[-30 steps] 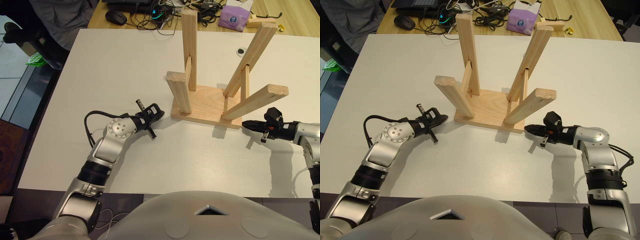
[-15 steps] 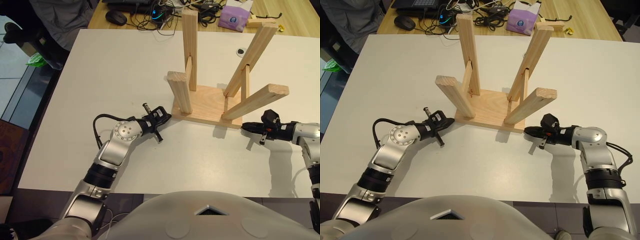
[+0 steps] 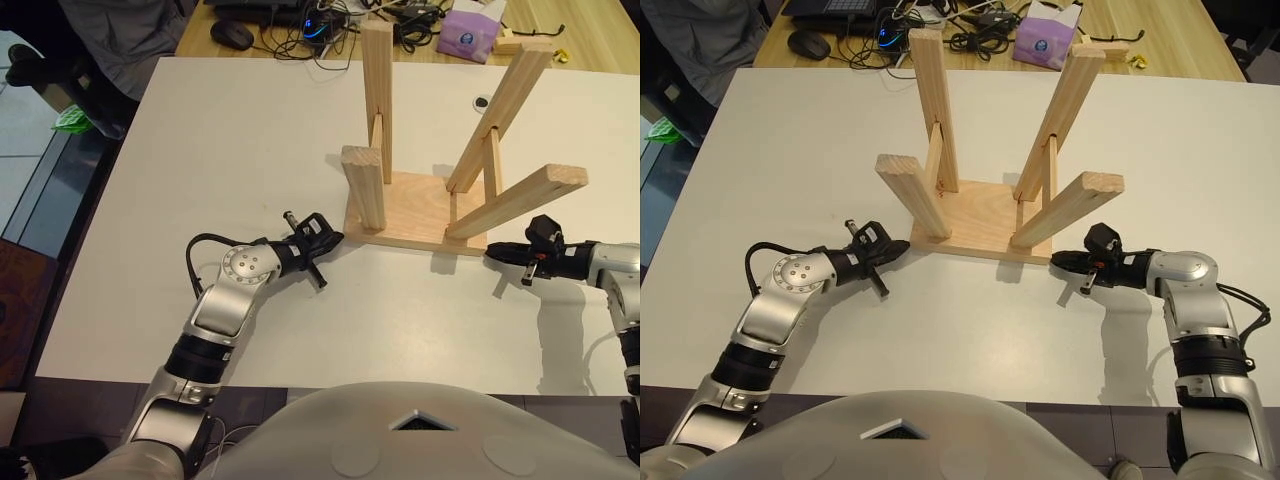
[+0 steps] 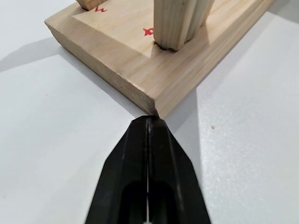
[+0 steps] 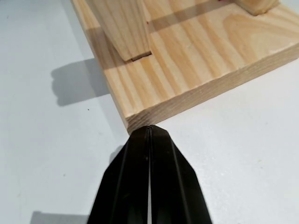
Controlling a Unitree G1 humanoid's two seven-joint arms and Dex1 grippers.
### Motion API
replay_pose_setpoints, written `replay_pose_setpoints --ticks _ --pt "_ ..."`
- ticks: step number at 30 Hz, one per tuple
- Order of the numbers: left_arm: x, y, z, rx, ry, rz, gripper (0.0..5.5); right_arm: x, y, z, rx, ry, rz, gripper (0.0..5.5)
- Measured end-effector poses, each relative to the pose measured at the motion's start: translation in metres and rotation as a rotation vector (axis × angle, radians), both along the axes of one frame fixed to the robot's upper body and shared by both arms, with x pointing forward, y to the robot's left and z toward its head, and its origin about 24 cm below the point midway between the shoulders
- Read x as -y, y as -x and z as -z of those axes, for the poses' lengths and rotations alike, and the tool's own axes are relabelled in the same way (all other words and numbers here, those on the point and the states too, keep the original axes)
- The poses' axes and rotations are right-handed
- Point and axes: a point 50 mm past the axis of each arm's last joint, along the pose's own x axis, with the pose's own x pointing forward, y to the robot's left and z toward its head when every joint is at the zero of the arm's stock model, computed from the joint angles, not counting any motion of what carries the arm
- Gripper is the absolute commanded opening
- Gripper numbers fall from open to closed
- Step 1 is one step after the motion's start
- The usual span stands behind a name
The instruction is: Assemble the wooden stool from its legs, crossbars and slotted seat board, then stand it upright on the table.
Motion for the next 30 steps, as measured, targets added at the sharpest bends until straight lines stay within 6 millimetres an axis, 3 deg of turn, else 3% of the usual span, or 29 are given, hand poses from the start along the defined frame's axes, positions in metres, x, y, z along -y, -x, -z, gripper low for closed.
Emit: replay_pose_setpoints --ticks 30 --pt "-0.004 -0.005 -0.022 0.012 0.164 -0.042 0.00 0.005 -0.001 -0.028 0.010 -0.129 0.079 0.05"
